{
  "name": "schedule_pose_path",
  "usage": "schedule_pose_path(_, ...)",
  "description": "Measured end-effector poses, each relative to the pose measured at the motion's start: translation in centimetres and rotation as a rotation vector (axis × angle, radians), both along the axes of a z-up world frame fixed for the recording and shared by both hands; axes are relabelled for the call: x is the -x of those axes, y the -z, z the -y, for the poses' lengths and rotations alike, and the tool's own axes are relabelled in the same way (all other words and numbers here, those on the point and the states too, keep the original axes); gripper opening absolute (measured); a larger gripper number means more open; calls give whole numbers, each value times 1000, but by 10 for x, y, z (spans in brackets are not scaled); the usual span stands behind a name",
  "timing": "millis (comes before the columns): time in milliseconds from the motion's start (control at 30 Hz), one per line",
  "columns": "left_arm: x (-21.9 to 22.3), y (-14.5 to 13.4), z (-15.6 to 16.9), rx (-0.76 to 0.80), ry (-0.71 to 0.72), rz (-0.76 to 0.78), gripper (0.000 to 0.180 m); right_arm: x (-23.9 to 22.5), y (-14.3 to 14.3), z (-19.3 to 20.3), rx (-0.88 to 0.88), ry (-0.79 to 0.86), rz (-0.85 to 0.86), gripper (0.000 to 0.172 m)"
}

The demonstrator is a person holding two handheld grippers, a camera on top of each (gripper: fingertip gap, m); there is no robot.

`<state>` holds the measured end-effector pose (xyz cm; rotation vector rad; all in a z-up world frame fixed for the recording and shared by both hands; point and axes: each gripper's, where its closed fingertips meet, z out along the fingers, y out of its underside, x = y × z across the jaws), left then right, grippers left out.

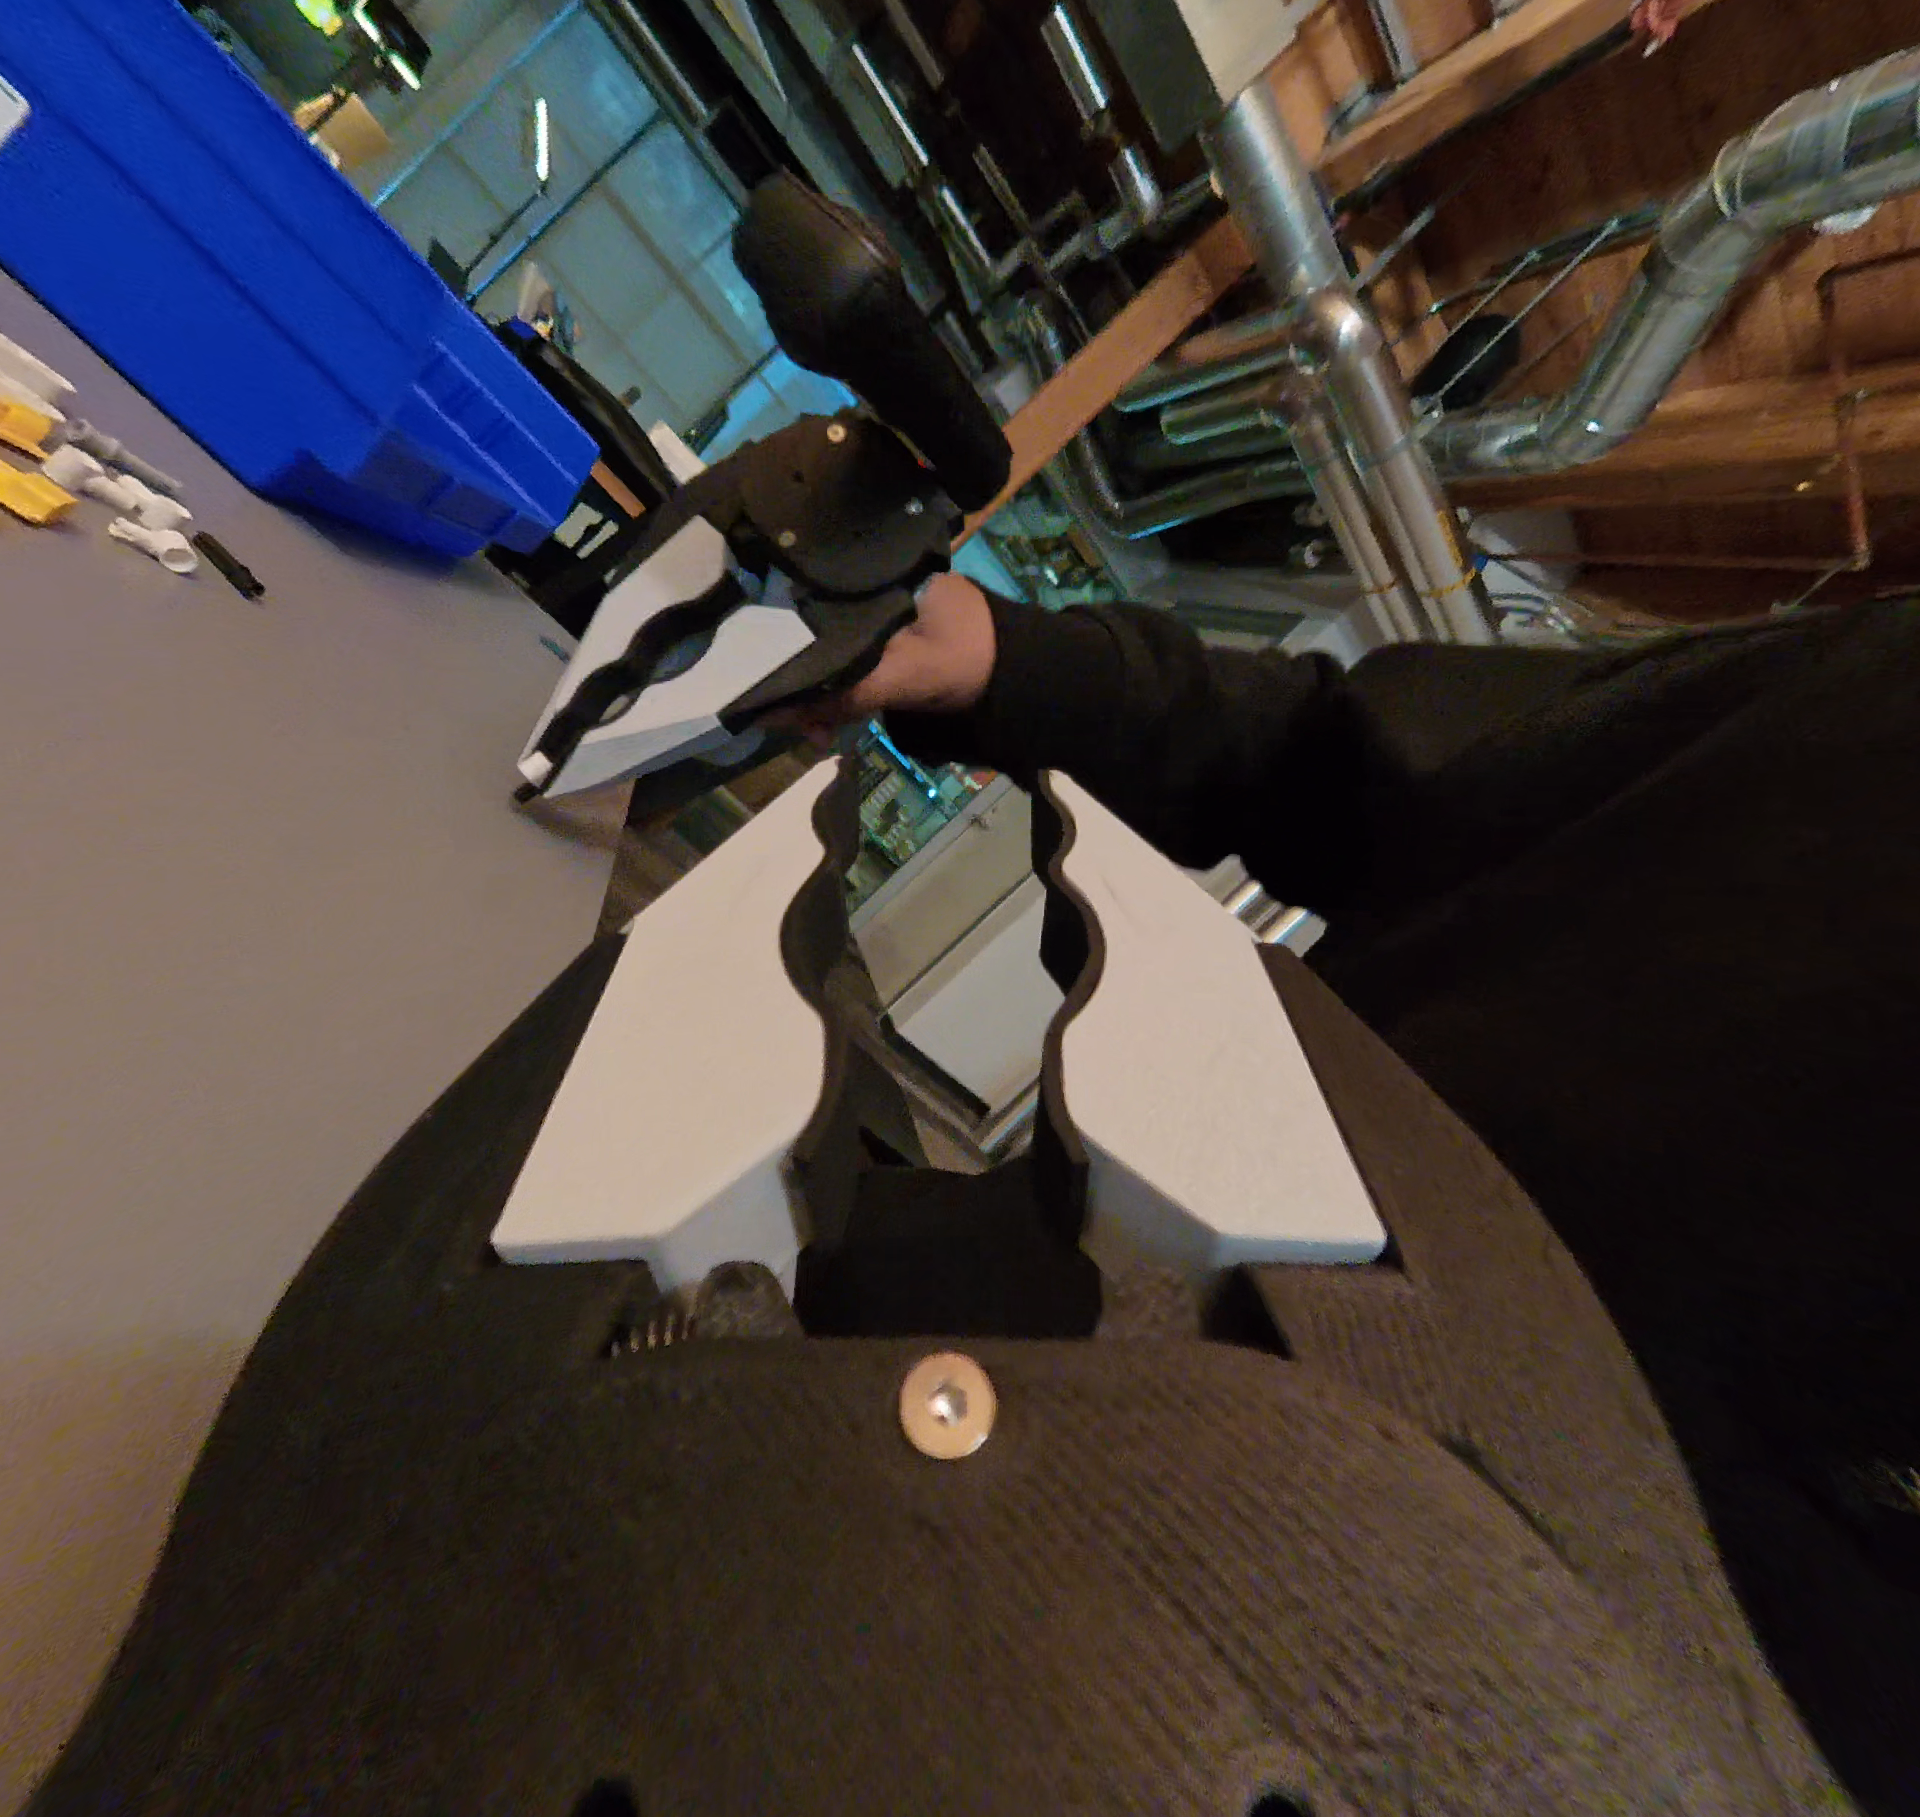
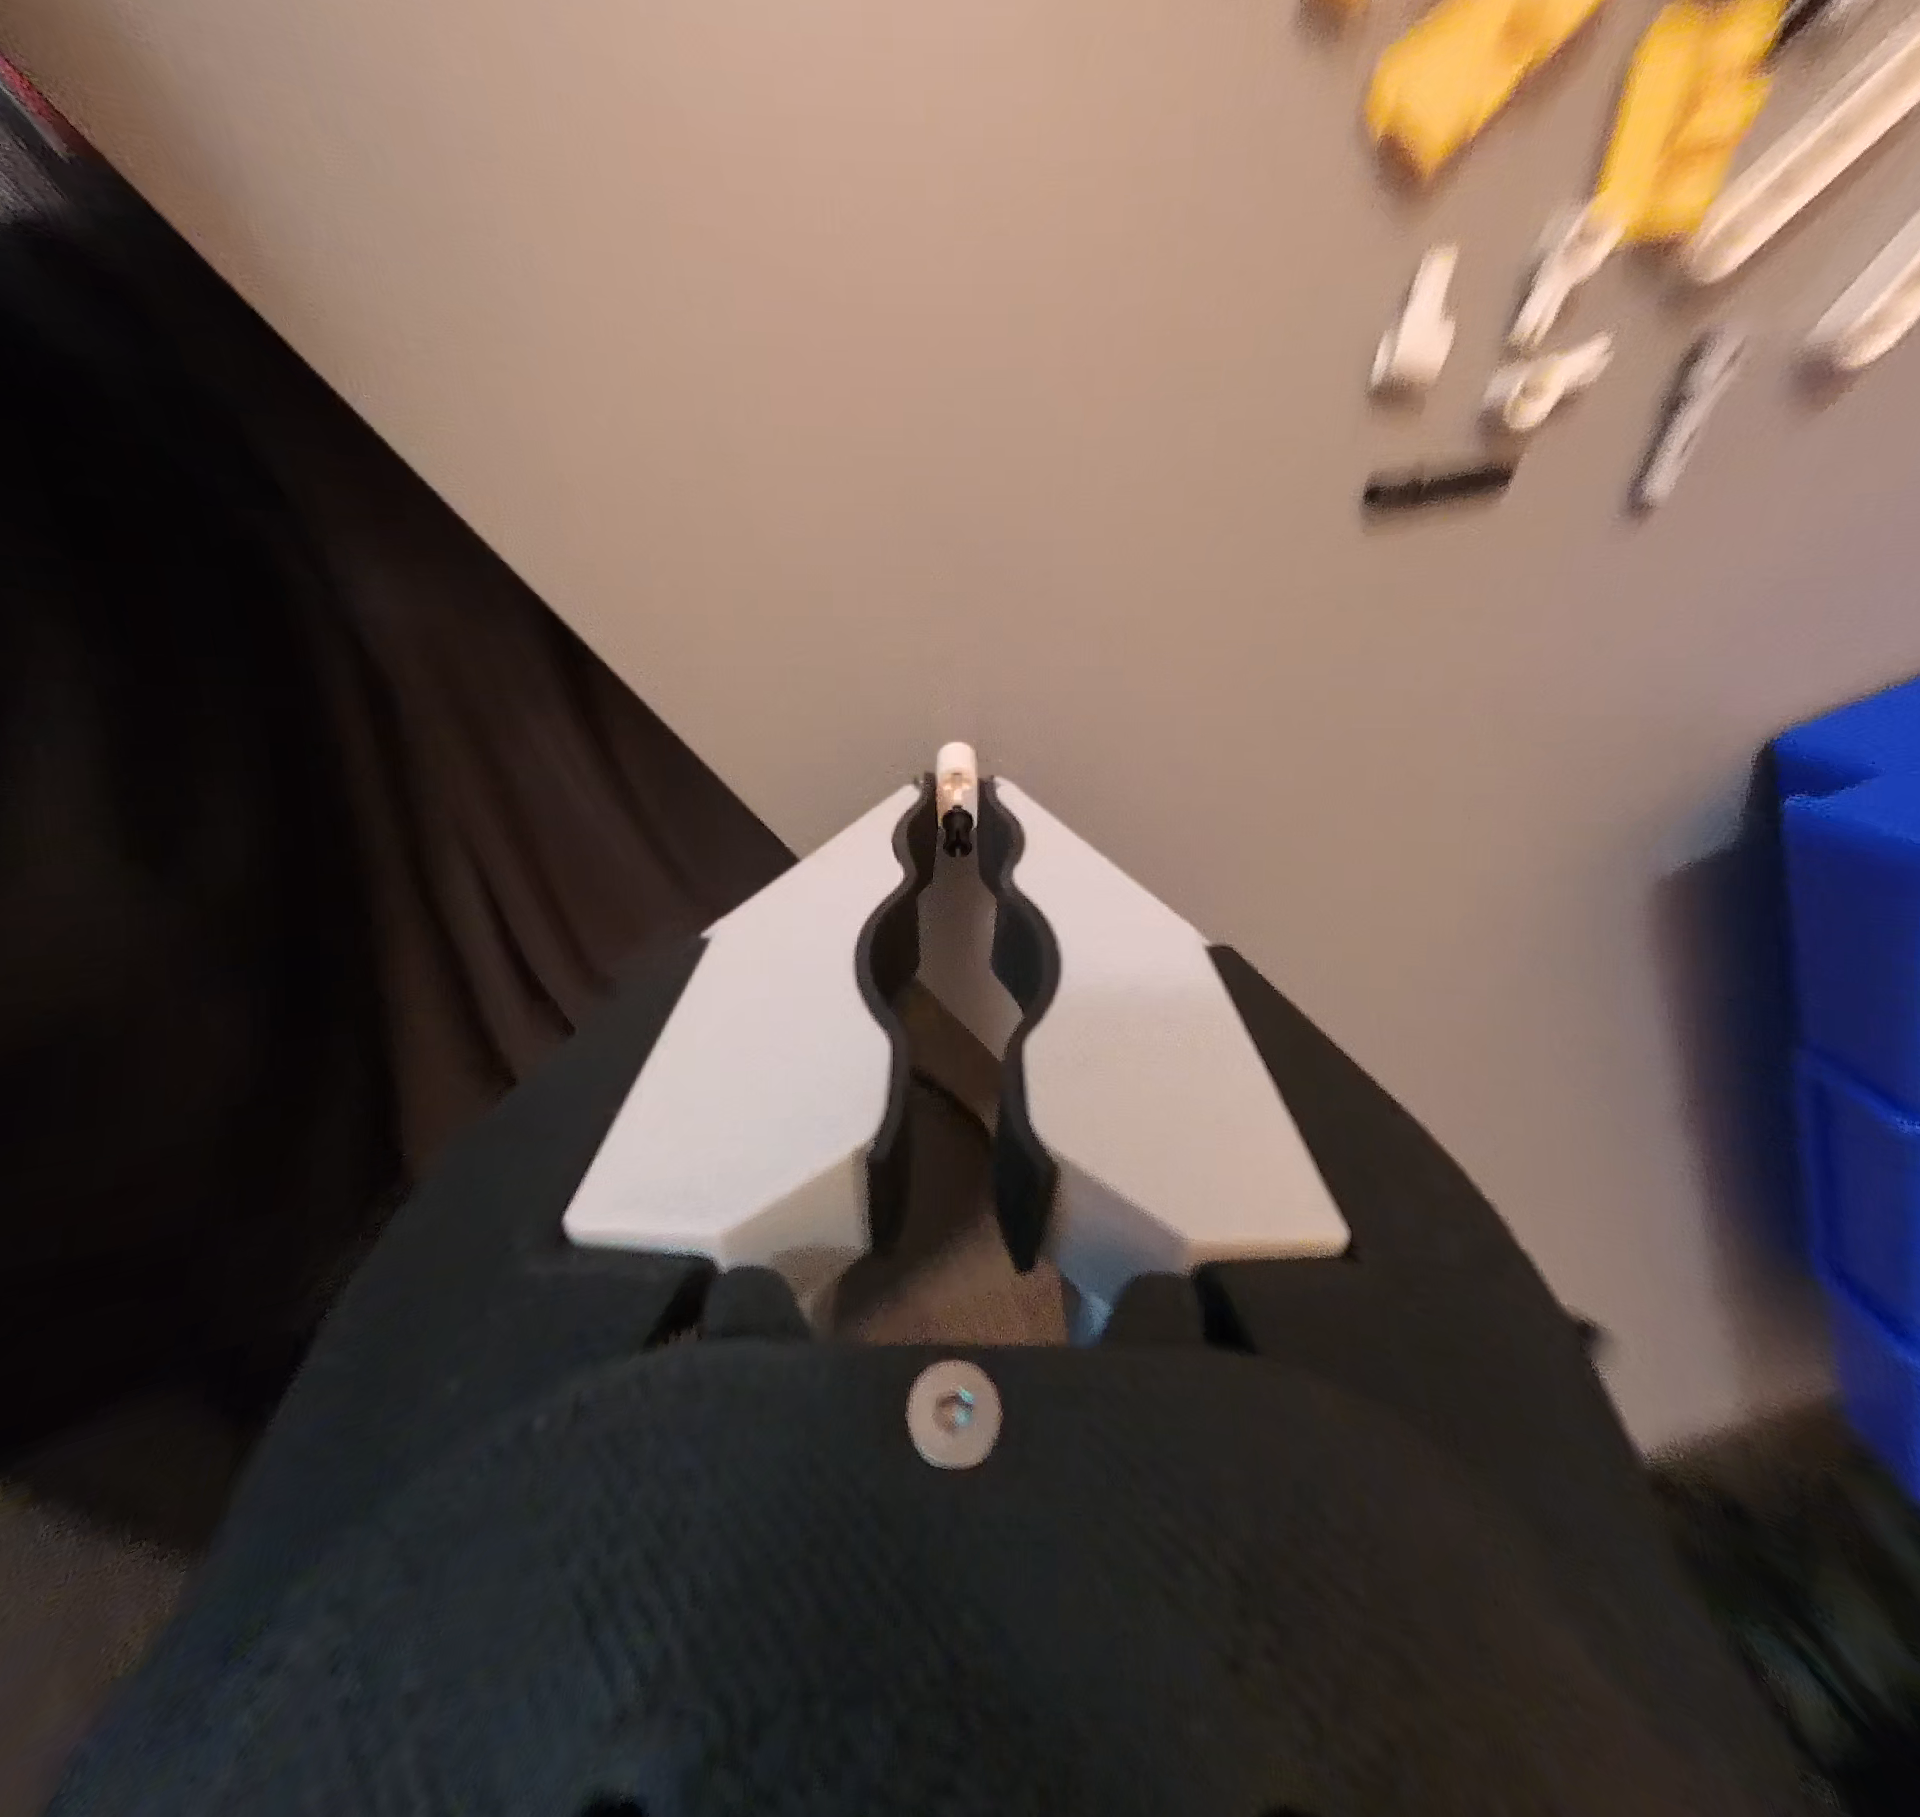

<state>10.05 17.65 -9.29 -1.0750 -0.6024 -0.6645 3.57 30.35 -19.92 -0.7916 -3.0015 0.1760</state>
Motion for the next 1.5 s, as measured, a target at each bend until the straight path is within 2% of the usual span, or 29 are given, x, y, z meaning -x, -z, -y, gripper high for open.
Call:
schedule_pose_path(200,-7,13,-10,99,42,-29,29,-1,4,-12,-195,-100,93,5)
schedule_pose_path(367,-8,14,-8,93,65,-21,28,-1,4,-10,-296,-160,126,5)
schedule_pose_path(1500,-11,13,-4,72,102,-2,29,-2,5,-10,-253,-127,131,5)
